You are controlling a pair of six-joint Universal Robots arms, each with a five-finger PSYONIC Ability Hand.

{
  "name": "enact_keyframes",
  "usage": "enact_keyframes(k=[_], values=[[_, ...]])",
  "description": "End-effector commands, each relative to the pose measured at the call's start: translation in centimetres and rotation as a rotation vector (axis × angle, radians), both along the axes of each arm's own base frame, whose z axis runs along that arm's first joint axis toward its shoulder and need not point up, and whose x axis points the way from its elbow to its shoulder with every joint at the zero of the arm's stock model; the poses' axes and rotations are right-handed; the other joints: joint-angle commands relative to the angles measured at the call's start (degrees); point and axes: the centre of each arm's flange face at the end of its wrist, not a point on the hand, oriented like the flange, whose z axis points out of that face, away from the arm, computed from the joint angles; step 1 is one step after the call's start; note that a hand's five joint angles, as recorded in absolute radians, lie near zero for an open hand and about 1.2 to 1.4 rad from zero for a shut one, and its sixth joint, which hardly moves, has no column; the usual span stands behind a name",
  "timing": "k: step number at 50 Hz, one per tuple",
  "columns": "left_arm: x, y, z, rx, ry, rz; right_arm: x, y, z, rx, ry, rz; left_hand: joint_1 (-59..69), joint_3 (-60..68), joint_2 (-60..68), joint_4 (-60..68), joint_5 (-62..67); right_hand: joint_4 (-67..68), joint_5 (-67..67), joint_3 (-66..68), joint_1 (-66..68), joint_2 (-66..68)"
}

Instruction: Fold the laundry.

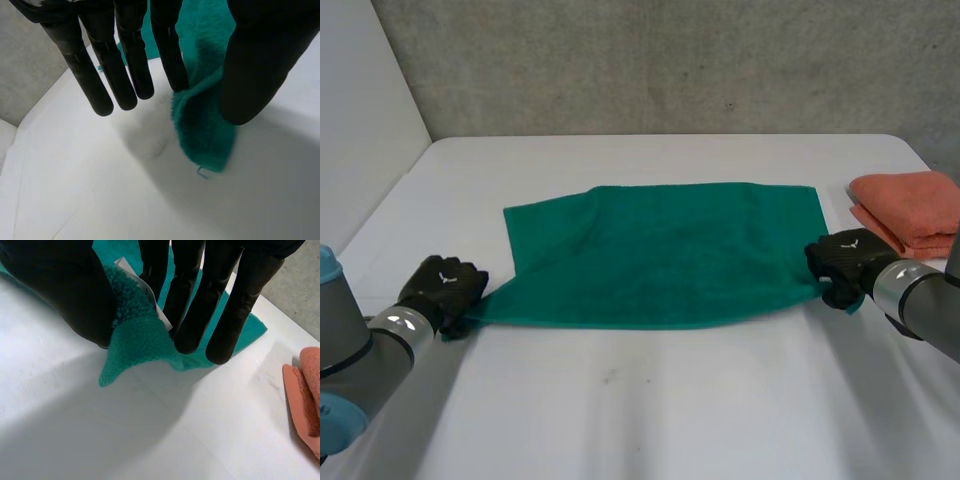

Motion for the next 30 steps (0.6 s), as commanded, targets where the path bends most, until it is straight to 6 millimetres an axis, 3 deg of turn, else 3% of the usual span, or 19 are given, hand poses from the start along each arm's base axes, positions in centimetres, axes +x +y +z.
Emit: enact_keyframes(k=[1, 8, 13, 18, 22, 25, 26, 27, 30], values=[[0.6, -0.9, 0.3, -0.019, 0.002, 0.022, -1.0, 0.2, 0.4, -0.015, 0.050, -0.001, 7.5, 7.8, 7.7, 7.8, 8.1, 11.8, 13.2, 12.3, 23.6, 12.8], [0.6, -0.9, -0.2, -0.003, 0.000, 0.021, -1.8, 0.4, 0.6, -0.019, 0.070, -0.012, 8.9, 9.2, 9.0, 9.1, 9.5, 11.8, 13.2, 12.3, 23.6, 12.8], [0.6, -1.1, -0.3, -0.002, 0.001, 0.022, -2.0, 0.5, 0.6, -0.016, 0.071, -0.018, 34.1, 34.3, 34.2, 34.3, 34.7, 11.8, 13.2, 12.3, 23.6, 12.8], [0.5, -1.1, 0.5, -0.021, 0.003, 0.022, -2.0, 0.7, 1.3, -0.018, 0.073, -0.016, 34.1, 34.4, 34.2, 34.3, 34.7, 11.8, 13.2, 12.3, 23.6, 12.8], [0.3, -0.7, 3.1, -0.097, 0.020, 0.022, -2.1, 1.4, 2.9, -0.016, 0.101, 0.001, 34.1, 34.4, 34.2, 34.3, 34.7, 11.8, 13.2, 12.3, 23.6, 12.8], [0.6, -0.1, 6.7, -0.199, 0.065, 0.041, -2.1, 2.2, 4.5, -0.027, 0.131, 0.021, 34.1, 34.4, 34.2, 34.3, 34.7, 11.8, 13.2, 12.3, 23.6, 12.8], [0.6, 0.1, 7.8, -0.232, 0.078, 0.043, -2.2, 2.9, 5.9, -0.043, 0.156, 0.033, 34.1, 34.4, 34.2, 34.3, 34.7, 11.8, 13.2, 12.3, 23.6, 12.8], [0.6, 0.5, 10.2, -0.305, 0.104, 0.047, -2.2, 3.1, 6.5, -0.055, 0.169, 0.039, 34.1, 34.4, 34.2, 34.3, 34.7, 11.8, 13.2, 12.3, 23.6, 12.8], [0.8, 1.3, 13.7, -0.418, 0.141, 0.053, -2.3, 4.5, 9.6, -0.107, 0.216, 0.063, 34.1, 34.4, 34.2, 34.3, 34.7, 11.8, 13.2, 12.3, 23.6, 12.8]])
